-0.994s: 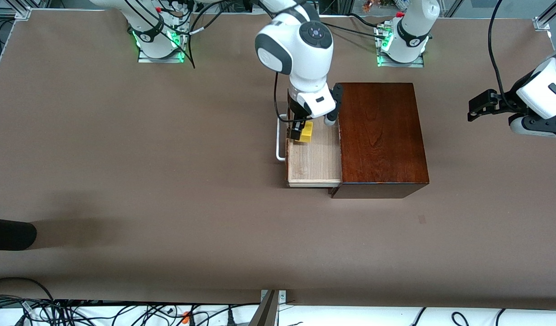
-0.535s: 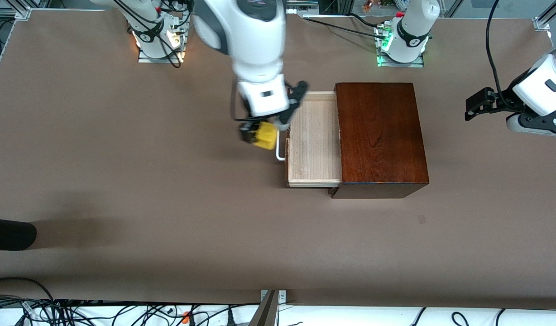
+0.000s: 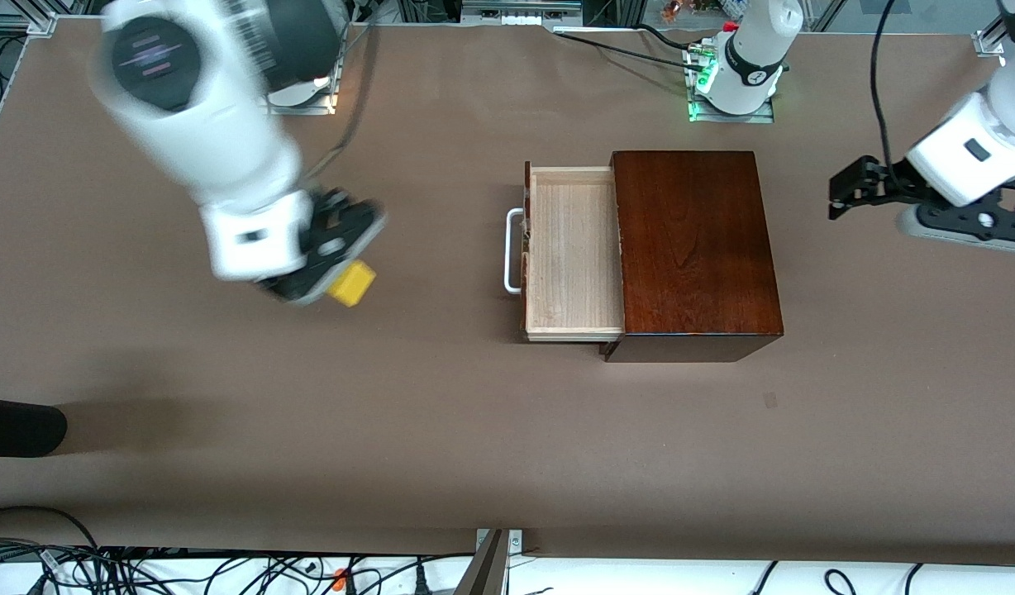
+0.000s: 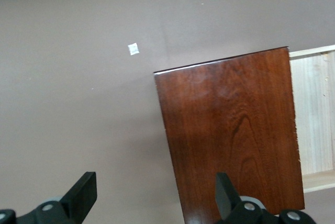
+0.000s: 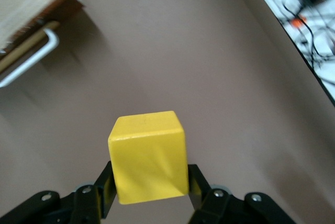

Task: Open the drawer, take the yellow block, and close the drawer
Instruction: 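Carry the cube away with the right gripper while the left gripper reaches the drawer, then set the cube on the table while the left gripper pushes the drawer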

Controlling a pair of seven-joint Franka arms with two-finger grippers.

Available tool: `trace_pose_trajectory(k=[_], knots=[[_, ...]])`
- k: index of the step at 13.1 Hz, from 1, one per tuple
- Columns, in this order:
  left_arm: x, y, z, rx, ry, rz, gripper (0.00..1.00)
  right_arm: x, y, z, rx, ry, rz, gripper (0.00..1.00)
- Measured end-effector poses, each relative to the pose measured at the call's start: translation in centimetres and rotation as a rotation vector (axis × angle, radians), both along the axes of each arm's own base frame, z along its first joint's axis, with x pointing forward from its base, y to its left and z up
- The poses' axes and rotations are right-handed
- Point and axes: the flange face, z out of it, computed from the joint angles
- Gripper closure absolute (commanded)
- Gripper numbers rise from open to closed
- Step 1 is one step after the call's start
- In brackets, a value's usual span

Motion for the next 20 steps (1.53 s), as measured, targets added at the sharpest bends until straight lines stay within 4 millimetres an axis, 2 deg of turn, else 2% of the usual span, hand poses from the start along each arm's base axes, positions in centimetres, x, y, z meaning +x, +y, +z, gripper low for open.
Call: trace_pose_trajectory(k=[2, 4, 7, 8, 10, 13, 15, 17, 20], knots=[[-0.5, -3.0, -0.1, -0.005, 0.002, -0.055, 0.00, 1.3, -4.2, -0.6, -0.001, 0.028, -0.059, 1.00], [-1.4, -6.9, 0.0, -0.012, 0.003, -0.127, 0.00, 1.5, -6.3, -0.8, -0.016, 0.047, -0.100, 1.00], [-4.5, -15.9, -0.5, -0.024, 0.017, -0.285, 0.00, 1.3, -9.5, -1.8, -0.047, 0.085, -0.161, 1.00], [-5.6, -18.9, -1.4, -0.025, 0.036, -0.339, 0.00, 1.4, -10.4, -2.6, -0.057, 0.104, -0.178, 1.00], [-7.5, -25.3, -5.1, -0.020, 0.099, -0.456, 0.00, 1.4, -11.5, -4.9, -0.071, 0.138, -0.240, 1.00], [-10.9, -35.1, -10.9, -0.044, 0.110, -0.619, 0.00, 0.0, -14.3, -10.6, -0.052, 0.119, -0.351, 1.00], [-13.2, -39.9, -13.5, -0.073, 0.088, -0.749, 0.00, -2.3, -17.4, -14.7, -0.048, 0.143, -0.429, 1.00], [-14.0, -43.0, -15.7, -0.120, 0.039, -0.942, 0.00, -4.2, -19.7, -18.3, -0.047, 0.157, -0.514, 1.00], [-12.9, -44.5, -19.3, -0.130, -0.015, -1.267, 0.00, -6.5, -21.4, -25.0, -0.047, 0.135, -0.630, 1.00]])
